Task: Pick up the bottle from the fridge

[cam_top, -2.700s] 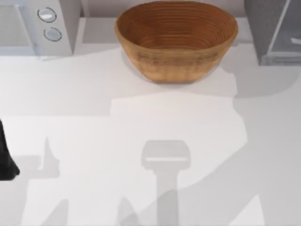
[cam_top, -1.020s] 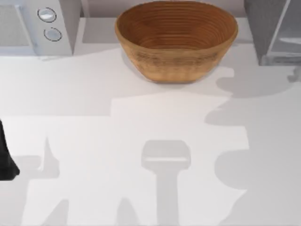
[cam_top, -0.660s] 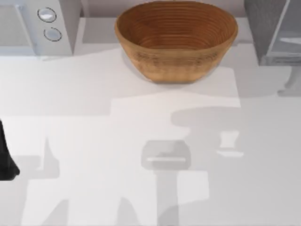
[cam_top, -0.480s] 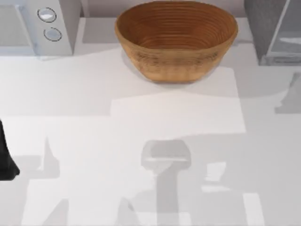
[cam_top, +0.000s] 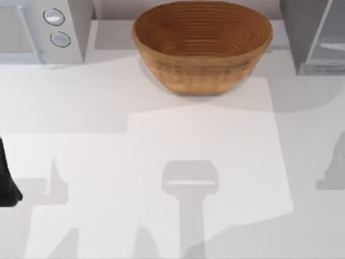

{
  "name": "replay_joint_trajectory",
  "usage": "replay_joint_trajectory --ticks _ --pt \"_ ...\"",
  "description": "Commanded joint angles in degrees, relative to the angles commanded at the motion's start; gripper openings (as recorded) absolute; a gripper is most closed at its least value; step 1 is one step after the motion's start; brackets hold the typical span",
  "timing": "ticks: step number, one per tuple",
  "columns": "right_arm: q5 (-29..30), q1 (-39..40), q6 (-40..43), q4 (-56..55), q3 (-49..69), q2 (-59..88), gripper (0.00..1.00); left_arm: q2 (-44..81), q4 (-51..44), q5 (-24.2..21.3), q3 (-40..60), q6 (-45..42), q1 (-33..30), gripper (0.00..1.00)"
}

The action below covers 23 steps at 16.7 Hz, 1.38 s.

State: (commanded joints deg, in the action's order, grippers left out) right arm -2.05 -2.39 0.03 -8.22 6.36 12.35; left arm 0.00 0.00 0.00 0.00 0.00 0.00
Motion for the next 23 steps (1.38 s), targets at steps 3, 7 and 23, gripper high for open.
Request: replay_joint_trajectory --ticks 3,7,23 --pt "1.44 1.68 -0.03 5.8 -4.49 -8.93 0.0 0.0 0.0 0.0 0.0 0.0 0.0 1.0" --pt "2.05 2.39 -0.03 8.22 -6.36 -12.35 0.0 0.0 0.0 0.0 0.0 0.0 0.0 1.0" --pt "26.74 23.29 5.76 -20.36 13.79 25.95 0.0 0.0 0.0 0.0 0.0 0.0 0.0 1.0"
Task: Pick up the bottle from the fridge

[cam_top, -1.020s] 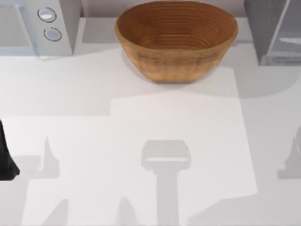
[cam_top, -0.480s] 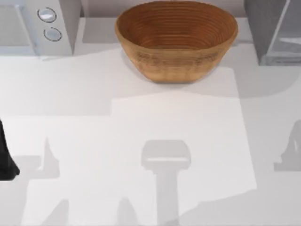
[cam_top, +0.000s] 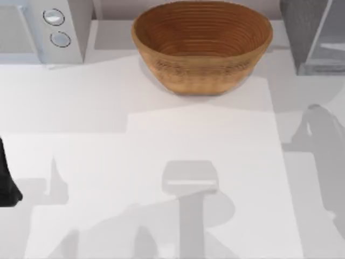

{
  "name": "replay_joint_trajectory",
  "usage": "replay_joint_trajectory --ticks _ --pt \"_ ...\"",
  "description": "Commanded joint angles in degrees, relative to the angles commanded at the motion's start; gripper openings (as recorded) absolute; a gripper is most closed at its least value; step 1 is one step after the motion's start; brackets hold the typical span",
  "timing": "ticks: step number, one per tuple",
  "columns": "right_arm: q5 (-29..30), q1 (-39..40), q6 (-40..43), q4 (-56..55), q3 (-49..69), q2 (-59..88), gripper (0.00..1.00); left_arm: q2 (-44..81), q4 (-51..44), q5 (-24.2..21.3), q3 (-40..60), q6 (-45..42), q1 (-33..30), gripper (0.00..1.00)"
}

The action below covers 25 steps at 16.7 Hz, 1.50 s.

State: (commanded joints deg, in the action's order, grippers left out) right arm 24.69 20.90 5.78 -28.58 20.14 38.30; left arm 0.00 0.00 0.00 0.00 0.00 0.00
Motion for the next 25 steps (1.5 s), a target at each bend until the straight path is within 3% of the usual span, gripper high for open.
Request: replay_joint_trajectory --ticks 8,13,18,25 --pt "23.69 22.88 -1.06 -20.6 14.08 49.62 0.0 0.0 0.0 0.0 0.0 0.0 0.0 1.0" --pt "34.49 35.07 -3.46 -31.61 24.08 72.92 0.0 0.0 0.0 0.0 0.0 0.0 0.0 1.0" --pt "39.76 41.93 -5.35 -39.33 31.75 82.89 0.0 0.0 0.0 0.0 0.0 0.0 0.0 1.0" --pt "39.87 42.16 -5.51 -39.99 32.46 83.74 0.0 0.0 0.0 0.0 0.0 0.0 0.0 1.0"
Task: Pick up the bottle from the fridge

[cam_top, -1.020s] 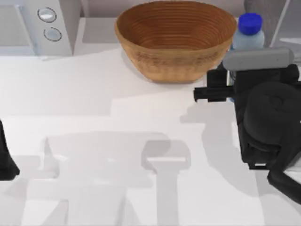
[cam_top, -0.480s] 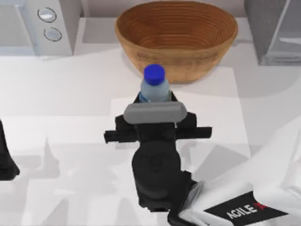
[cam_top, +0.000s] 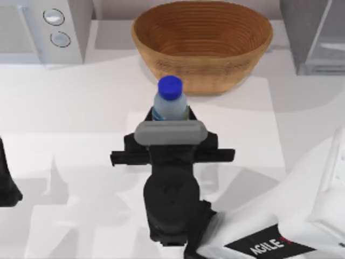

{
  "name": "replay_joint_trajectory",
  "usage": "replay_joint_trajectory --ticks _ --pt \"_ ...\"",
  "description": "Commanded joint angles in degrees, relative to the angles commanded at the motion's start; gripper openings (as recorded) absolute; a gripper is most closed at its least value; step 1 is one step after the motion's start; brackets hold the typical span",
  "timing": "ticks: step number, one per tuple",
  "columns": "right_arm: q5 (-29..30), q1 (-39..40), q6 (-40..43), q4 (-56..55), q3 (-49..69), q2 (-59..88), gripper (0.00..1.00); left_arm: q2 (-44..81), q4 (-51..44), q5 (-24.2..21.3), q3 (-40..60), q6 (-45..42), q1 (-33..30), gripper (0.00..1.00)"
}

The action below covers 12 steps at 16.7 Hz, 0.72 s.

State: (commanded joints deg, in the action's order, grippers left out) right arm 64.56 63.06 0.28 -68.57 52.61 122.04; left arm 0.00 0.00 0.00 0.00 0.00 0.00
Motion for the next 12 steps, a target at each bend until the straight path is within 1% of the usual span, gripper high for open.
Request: replay_joint_trajectory --ticks 3,7,12 --pt "-1.99 -2.4 0.34 -0.82 2.41 3.68 0.0 0.0 0.0 0.0 0.0 0.0 0.0 1.0" --pt "-6.04 -6.18 0.31 -2.66 7.0 9.19 0.0 0.0 0.0 0.0 0.0 0.0 0.0 1.0" --pt "-6.65 -6.75 0.31 -3.0 7.76 10.05 0.0 0.0 0.0 0.0 0.0 0.0 0.0 1.0"
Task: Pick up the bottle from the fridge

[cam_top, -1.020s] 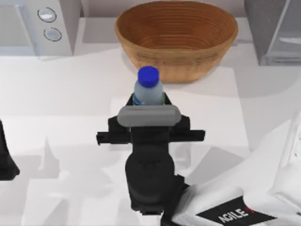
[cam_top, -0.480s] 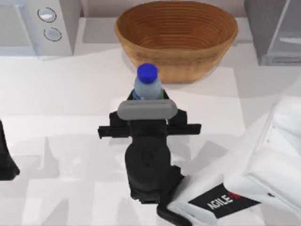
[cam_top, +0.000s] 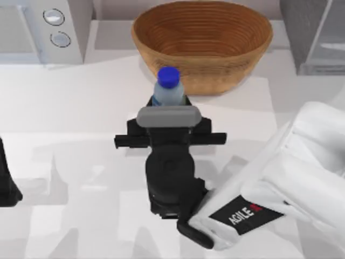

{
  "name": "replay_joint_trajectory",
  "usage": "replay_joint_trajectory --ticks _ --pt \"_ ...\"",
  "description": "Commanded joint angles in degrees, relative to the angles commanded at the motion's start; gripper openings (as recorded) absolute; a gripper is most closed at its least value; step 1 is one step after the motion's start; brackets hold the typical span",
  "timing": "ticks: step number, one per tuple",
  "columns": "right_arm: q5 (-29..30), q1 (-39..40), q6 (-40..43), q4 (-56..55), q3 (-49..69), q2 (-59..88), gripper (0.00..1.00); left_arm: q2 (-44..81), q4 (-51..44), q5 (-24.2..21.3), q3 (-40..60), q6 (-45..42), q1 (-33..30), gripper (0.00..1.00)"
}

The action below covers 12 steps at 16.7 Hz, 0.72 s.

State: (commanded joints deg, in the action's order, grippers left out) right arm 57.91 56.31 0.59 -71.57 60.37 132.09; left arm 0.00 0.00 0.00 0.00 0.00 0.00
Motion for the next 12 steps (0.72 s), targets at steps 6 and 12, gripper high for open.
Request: replay_joint_trajectory --ticks 6,12 --pt "0.0 0.0 0.0 0.0 0.0 0.0 0.45 0.0 0.0 0.0 0.0 0.0 0.0 1.0" --pt "0.0 0.0 0.0 0.0 0.0 0.0 0.9 0.0 0.0 0.0 0.0 0.0 0.0 1.0"
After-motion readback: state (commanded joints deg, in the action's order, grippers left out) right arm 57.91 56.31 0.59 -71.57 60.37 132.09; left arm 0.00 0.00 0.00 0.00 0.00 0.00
